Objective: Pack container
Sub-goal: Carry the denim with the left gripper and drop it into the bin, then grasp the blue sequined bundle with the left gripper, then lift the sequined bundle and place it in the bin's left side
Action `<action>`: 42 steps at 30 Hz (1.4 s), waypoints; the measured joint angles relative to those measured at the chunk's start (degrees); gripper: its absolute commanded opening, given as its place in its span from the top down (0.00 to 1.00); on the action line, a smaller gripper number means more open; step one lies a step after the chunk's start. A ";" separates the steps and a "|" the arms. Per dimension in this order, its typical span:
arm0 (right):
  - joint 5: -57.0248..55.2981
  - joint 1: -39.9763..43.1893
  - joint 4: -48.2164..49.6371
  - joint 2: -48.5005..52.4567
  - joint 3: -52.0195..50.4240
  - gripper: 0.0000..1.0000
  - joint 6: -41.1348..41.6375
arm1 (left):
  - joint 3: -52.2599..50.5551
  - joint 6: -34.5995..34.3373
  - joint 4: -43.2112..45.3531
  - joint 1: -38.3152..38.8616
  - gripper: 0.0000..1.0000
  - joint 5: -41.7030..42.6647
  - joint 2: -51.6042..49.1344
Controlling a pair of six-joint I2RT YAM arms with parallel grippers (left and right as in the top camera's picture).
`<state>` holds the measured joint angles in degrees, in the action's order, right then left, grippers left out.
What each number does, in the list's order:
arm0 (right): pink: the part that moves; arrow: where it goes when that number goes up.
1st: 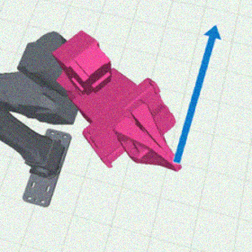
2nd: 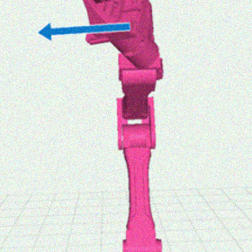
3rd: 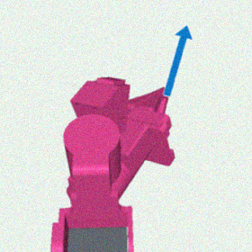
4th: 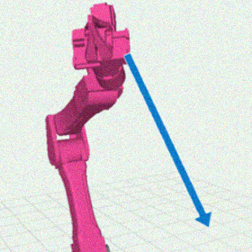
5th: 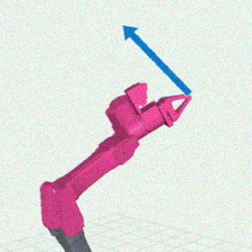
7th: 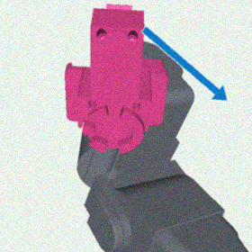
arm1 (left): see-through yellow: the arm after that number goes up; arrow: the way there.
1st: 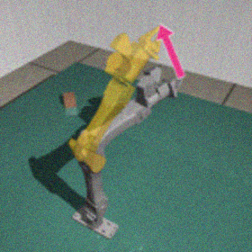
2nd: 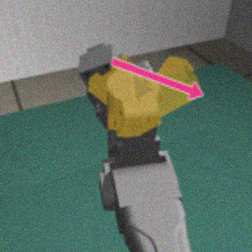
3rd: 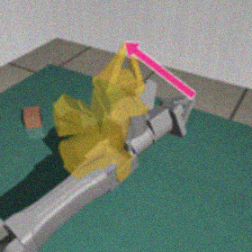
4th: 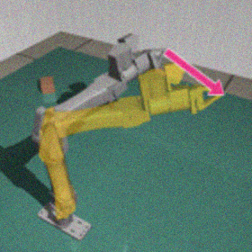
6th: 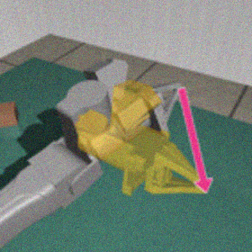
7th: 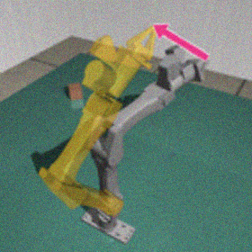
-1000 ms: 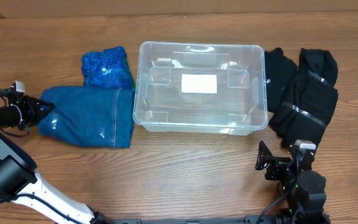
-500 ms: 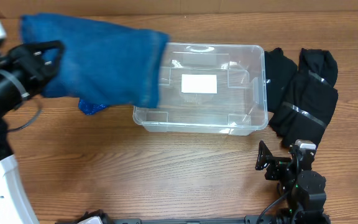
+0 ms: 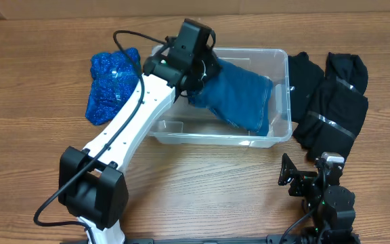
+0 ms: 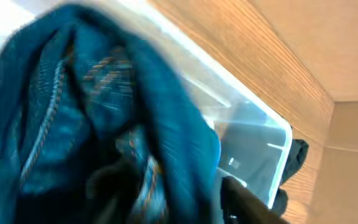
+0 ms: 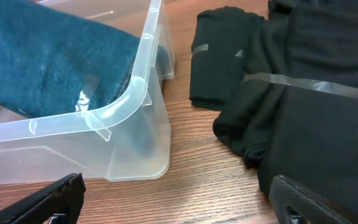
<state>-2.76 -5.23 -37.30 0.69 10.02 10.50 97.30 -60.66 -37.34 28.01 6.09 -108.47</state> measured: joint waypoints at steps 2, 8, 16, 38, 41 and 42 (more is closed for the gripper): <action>0.00 0.00 0.02 0.00 0.00 0.00 -0.02 | 0.04 4.28 -3.39 -1.77 0.00 -0.33 0.92; 0.00 0.00 0.04 0.00 0.00 0.00 -0.02 | 1.11 31.23 -16.79 -20.65 0.00 -0.24 10.67; -0.02 0.00 0.00 0.00 0.00 0.00 0.00 | 1.53 51.43 -13.14 -43.41 0.00 12.02 -12.72; 0.00 0.00 0.02 0.00 0.00 0.00 -0.02 | 6.84 51.47 -22.38 -30.71 0.96 28.41 14.69; 0.00 0.00 -0.02 0.00 0.00 0.00 -0.02 | 6.99 43.04 -21.07 -18.84 0.96 22.14 13.79; 0.00 0.00 0.00 0.00 0.00 0.00 -0.02 | 6.99 40.52 -20.24 -15.65 0.96 19.12 11.80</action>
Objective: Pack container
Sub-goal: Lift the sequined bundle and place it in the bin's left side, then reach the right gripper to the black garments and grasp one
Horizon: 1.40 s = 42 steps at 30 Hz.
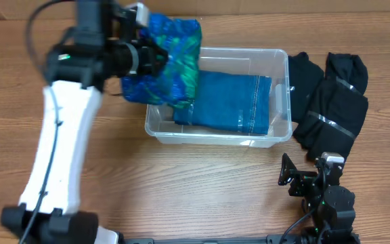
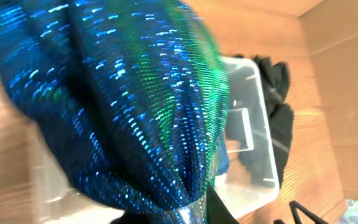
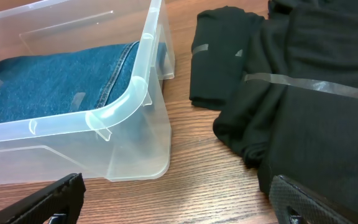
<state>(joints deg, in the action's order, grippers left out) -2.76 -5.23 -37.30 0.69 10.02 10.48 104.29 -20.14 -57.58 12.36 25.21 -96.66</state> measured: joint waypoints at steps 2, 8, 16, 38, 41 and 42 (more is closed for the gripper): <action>0.00 0.00 0.02 0.00 0.00 0.00 0.00 | -0.04 -5.79 1.29 5.97 0.96 -7.15 -5.27; 0.00 0.00 0.02 0.00 0.00 0.00 0.00 | -0.11 -12.94 0.28 10.40 0.21 -18.16 -18.51; 0.00 0.00 0.00 0.00 0.00 0.00 0.02 | 0.07 -4.83 -10.05 -1.90 0.58 -19.32 -11.47; 11.10 0.00 6.80 0.00 -0.68 0.00 10.45 | 28.04 3.56 -26.01 4.79 0.00 -20.98 -18.23; 18.18 0.00 10.54 0.13 -0.35 0.00 13.38 | 30.71 4.94 -30.95 -1.64 0.00 -21.16 -6.34; 19.21 0.00 9.60 0.92 0.81 0.00 13.90 | 31.10 5.84 -33.55 -3.37 0.00 -21.29 -3.96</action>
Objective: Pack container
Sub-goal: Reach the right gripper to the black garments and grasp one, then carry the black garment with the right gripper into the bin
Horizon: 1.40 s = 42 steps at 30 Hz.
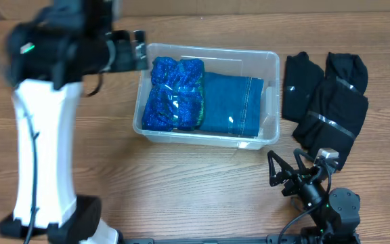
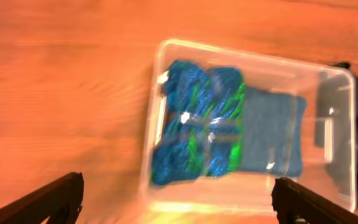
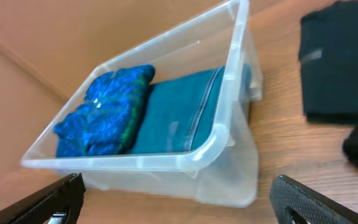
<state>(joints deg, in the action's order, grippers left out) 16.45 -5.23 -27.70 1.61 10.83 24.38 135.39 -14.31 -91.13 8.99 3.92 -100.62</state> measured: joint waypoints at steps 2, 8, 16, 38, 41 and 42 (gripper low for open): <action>0.94 0.00 -3.93 3.80 5.29 0.00 0.72 | 0.00 1.60 -4.68 -2.34 0.00 -0.13 2.36; -7.06 0.07 -18.32 32.46 26.69 0.00 0.92 | -0.13 5.84 -5.68 -2.78 0.00 -1.01 2.75; -2.75 27.26 -22.67 73.77 52.76 0.00 -5.16 | -0.13 5.99 -5.62 -2.78 0.00 -1.20 2.75; 17.79 32.94 -31.45 81.33 56.11 0.86 -16.65 | -0.13 5.99 -5.55 -2.78 0.00 -1.22 2.75; 22.08 22.36 -23.58 66.27 58.42 0.92 -14.69 | -0.13 5.99 -5.55 -2.78 0.00 -1.20 2.75; 23.10 18.18 -19.50 62.93 58.73 0.92 -13.03 | -0.15 5.99 -5.57 -2.78 0.00 -1.20 2.75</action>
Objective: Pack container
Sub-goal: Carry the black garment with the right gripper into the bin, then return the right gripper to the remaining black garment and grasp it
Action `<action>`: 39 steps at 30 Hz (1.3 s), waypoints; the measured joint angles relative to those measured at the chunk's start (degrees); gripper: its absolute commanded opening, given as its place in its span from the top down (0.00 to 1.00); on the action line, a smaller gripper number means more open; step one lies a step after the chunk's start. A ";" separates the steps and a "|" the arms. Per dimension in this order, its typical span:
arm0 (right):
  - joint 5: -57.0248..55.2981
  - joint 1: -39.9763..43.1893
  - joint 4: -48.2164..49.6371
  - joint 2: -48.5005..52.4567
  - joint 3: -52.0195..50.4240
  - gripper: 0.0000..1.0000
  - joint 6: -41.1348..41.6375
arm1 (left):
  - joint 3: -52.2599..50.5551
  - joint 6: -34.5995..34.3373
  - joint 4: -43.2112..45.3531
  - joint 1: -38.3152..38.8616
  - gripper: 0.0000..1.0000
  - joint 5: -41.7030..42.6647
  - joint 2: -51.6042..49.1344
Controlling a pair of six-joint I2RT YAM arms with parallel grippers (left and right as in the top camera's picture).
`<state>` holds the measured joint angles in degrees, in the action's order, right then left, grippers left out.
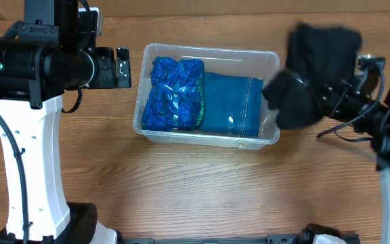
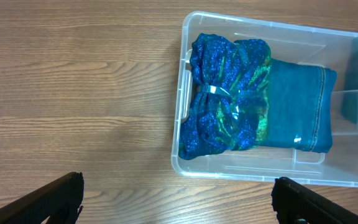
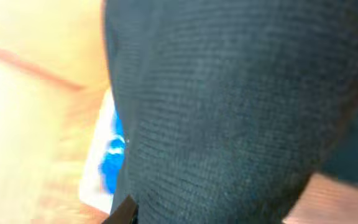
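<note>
A clear plastic container (image 1: 271, 65) stands mid-table. Inside it, a sparkly blue-green cloth (image 1: 174, 95) fills the left half and folded blue denim (image 1: 232, 105) lies on the right; both also show in the left wrist view, cloth (image 2: 229, 102) and denim (image 2: 300, 106). My left gripper (image 2: 178, 200) hangs high to the left of the container (image 2: 185, 124), open and empty. A black garment (image 1: 310, 71) hangs in the air over the container's right end, and my right gripper is shut on it. The garment (image 3: 229, 106) fills the right wrist view and hides the fingers.
The left arm's white column (image 1: 36, 169) stands at the table's left side. The right arm reaches in from the right edge. Bare wood lies in front of the container. The table under the lifted garment is hidden.
The right gripper was open and low near the table's front right, and the black clothes lay to the right of the container. Now it holds a black garment up by the container's right end. The left arm barely moved.
First my left gripper held the denim at the container. Then the denim lay inside and the left gripper held the sparkly cloth above the left end. After that the cloth lay inside and the left gripper was open overhead. Now the right gripper holds black clothing aloft.
</note>
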<state>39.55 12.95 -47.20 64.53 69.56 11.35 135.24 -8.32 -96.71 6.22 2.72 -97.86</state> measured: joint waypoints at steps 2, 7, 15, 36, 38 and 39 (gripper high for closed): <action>1.18 -6.97 5.95 -1.79 0.20 0.92 1.92 | 0.02 0.00 0.02 0.00 0.00 0.00 0.00; -2.86 -22.58 16.26 11.87 0.20 0.91 8.07 | 0.02 0.00 -0.11 0.00 0.00 0.00 0.00; -11.43 -25.05 11.39 32.94 0.15 0.30 7.41 | 0.02 0.00 -0.15 0.00 0.00 0.00 0.00; -19.06 2.64 15.04 48.83 4.79 0.30 2.49 | 0.02 0.00 -0.15 0.00 0.00 0.00 0.00; -18.01 2.51 16.09 49.96 4.79 0.43 3.08 | 0.02 0.00 -0.15 0.00 0.00 0.00 0.00; -17.84 2.29 16.46 50.58 4.79 0.51 3.45 | 0.02 0.00 -0.15 0.00 0.00 0.00 0.00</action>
<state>21.71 15.25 -30.74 115.11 74.35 14.81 135.26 -8.32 -96.86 6.22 2.72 -97.86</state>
